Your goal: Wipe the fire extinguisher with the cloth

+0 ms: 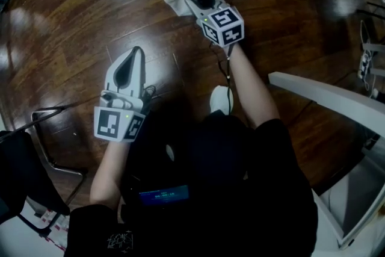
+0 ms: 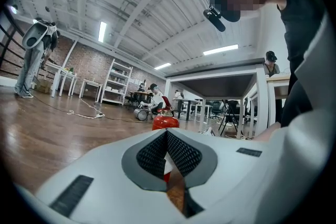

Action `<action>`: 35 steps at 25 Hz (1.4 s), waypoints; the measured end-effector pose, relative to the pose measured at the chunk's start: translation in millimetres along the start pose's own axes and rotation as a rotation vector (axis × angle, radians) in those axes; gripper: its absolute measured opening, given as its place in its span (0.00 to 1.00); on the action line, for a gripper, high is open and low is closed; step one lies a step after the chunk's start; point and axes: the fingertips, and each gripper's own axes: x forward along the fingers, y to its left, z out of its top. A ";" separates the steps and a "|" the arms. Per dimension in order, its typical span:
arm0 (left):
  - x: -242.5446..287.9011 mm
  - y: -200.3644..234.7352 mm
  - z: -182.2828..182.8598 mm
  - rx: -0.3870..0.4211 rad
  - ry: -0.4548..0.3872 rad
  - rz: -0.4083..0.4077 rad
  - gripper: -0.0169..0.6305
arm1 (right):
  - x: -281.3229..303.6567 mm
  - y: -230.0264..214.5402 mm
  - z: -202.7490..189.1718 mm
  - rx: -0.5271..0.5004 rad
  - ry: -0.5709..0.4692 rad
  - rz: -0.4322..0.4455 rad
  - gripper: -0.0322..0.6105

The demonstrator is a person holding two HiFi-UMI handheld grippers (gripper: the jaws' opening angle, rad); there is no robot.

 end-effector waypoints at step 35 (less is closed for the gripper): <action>-6.9 10.5 1.9 -0.011 -0.005 -0.035 0.03 | -164.3 -13.2 28.6 0.228 -0.247 -0.193 0.19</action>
